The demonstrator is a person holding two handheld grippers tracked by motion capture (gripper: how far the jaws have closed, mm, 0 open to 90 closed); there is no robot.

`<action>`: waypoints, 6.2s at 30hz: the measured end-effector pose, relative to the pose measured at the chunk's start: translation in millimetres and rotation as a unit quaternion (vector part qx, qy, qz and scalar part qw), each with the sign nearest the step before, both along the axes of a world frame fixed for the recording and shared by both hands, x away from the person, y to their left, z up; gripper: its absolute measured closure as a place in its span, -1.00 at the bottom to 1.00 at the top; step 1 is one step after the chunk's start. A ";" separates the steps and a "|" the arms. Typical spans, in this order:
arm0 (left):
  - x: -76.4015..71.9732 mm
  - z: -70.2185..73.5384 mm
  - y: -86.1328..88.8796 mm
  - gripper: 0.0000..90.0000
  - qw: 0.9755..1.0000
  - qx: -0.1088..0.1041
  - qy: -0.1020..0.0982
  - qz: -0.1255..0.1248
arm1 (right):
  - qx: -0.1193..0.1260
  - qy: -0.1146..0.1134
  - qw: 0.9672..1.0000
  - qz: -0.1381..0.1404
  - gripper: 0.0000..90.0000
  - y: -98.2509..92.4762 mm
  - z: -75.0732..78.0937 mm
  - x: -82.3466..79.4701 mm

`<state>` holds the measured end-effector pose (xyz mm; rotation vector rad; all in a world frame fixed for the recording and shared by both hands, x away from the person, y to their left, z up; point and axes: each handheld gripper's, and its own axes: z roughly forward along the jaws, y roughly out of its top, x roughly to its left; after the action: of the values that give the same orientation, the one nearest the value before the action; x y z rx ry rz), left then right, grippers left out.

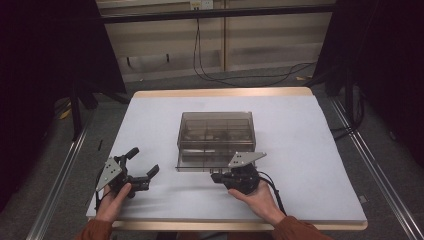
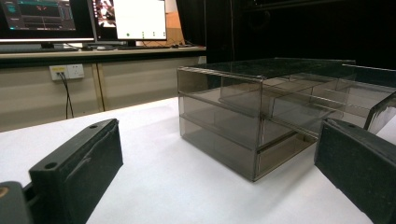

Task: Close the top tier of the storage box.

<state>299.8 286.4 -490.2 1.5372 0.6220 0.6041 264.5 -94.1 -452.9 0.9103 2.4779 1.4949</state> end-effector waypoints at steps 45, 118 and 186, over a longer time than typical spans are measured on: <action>-0.1 0.0 -0.1 -0.98 1.000 0.000 -0.001 0.000 | 0.001 -0.006 1.000 -0.009 1.00 0.3 -1.2 5.0; -0.1 0.0 0.0 -0.98 1.000 0.000 0.000 0.000 | 0.004 -0.005 1.000 -0.025 1.00 -0.6 -1.3 26.2; 0.0 0.0 0.0 -0.98 1.000 0.000 0.000 0.000 | 0.008 -0.010 0.999 -0.049 1.00 -4.7 0.4 44.4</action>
<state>299.8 286.4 -490.2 1.5376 0.6219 0.6046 308.9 -98.7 -452.5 0.9992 2.3734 1.4869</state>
